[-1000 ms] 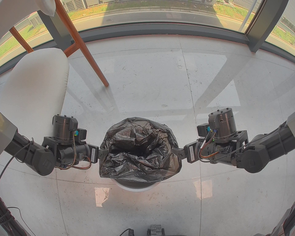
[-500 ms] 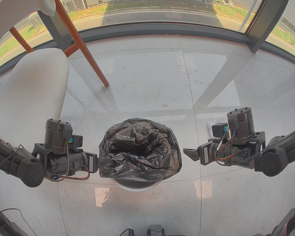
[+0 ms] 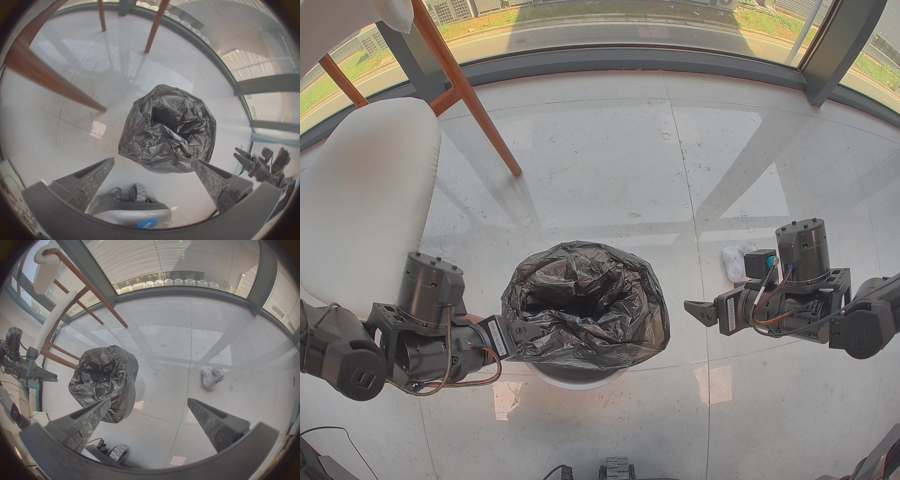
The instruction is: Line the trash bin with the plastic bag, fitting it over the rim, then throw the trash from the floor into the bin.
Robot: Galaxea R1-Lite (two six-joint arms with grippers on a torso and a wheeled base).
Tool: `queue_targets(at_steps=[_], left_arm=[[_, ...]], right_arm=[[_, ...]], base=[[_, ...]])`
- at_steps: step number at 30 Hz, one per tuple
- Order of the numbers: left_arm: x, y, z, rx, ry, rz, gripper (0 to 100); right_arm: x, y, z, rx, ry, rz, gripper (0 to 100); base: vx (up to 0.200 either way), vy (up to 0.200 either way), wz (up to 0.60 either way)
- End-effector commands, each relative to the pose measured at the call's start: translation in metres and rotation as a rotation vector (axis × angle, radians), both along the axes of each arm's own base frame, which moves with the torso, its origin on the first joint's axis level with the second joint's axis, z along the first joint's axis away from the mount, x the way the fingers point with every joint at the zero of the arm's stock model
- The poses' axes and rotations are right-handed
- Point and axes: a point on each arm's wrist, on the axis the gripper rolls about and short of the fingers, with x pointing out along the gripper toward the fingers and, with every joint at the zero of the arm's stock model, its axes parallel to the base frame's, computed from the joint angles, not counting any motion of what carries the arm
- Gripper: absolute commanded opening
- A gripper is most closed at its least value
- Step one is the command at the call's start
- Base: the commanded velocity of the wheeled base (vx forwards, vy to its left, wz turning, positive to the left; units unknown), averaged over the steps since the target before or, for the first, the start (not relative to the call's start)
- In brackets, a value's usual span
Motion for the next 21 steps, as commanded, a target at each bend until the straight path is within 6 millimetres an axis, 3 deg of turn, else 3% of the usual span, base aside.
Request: queue_targets(at_steps=[1,10,21], left_arm=[[0.001,-0.016,-0.016,-0.028,0.077,0.038,100],[0.006,-0.04,-0.036,-0.109,0.185,0.103,100],[0.018,-0.053,-0.053,-0.203,0.183,0.182,100]], right_arm=[[-0.001,-0.005,-0.003,-0.008,0.009,-0.011,100],[-0.001,-0.005,-0.003,-0.01,0.012,-0.011,100],[-0.001,-0.005,-0.003,-0.009,0.01,-0.011,100]], base=[[0.0,0.0,0.0],[0.0,0.0,0.0],[0.0,0.0,0.0]])
